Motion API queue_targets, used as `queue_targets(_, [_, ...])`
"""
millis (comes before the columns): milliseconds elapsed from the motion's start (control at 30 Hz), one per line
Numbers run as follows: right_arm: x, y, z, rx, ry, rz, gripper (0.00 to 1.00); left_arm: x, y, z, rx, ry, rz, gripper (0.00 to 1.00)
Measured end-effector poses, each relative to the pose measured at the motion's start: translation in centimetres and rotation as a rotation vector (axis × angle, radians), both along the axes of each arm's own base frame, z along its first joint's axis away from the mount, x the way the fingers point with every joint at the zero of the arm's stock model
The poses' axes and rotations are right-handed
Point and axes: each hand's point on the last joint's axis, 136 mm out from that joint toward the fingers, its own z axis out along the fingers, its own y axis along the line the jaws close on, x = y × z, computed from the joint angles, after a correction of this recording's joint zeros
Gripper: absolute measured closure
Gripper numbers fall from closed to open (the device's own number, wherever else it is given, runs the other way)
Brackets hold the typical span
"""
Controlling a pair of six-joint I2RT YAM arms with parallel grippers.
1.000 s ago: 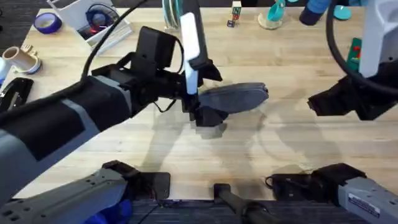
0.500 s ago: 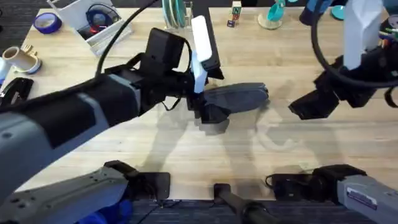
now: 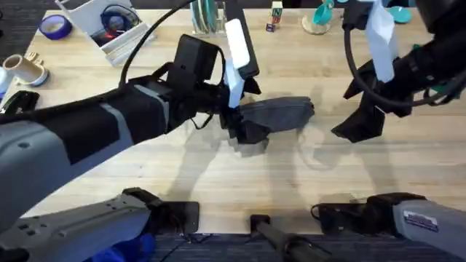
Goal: Unzip the bag, pick up the pens from the table one at a time and place them inside, then zip the bag closed.
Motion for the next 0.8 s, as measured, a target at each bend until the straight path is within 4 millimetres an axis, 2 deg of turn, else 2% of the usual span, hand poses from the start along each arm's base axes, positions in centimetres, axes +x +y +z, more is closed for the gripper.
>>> queue_targets(400, [0.03, 0.0, -0.24, -0.004, 0.003, 0.029, 0.005, -0.03, 0.01, -0.03, 0.0, 0.006, 0.003, 0.023])
queue_targets(467, [0.02, 0.0, -0.24, -0.003, 0.004, 0.03, 0.005, -0.03, 0.02, -0.04, 0.0, 0.009, 0.005, 0.294])
queue_targets(567, [0.03, 0.0, -0.24, -0.004, 0.003, 0.029, 0.005, 0.05, 0.07, -0.08, 0.003, 0.006, 0.009, 0.774])
queue_targets(600, [0.05, 0.0, -0.24, -0.004, 0.002, 0.031, 0.005, 0.1, 0.09, -0.1, 0.006, 0.004, 0.01, 0.901])
queue_targets(667, [0.07, 0.0, -0.24, -0.004, -0.003, 0.045, 0.005, 0.16, 0.13, -0.14, 0.009, 0.003, 0.014, 0.952])
queue_targets(800, [0.16, -0.25, -0.2, -0.005, -0.043, 0.156, 0.005, 0.16, 0.16, -0.17, 0.01, 0.003, 0.015, 0.956])
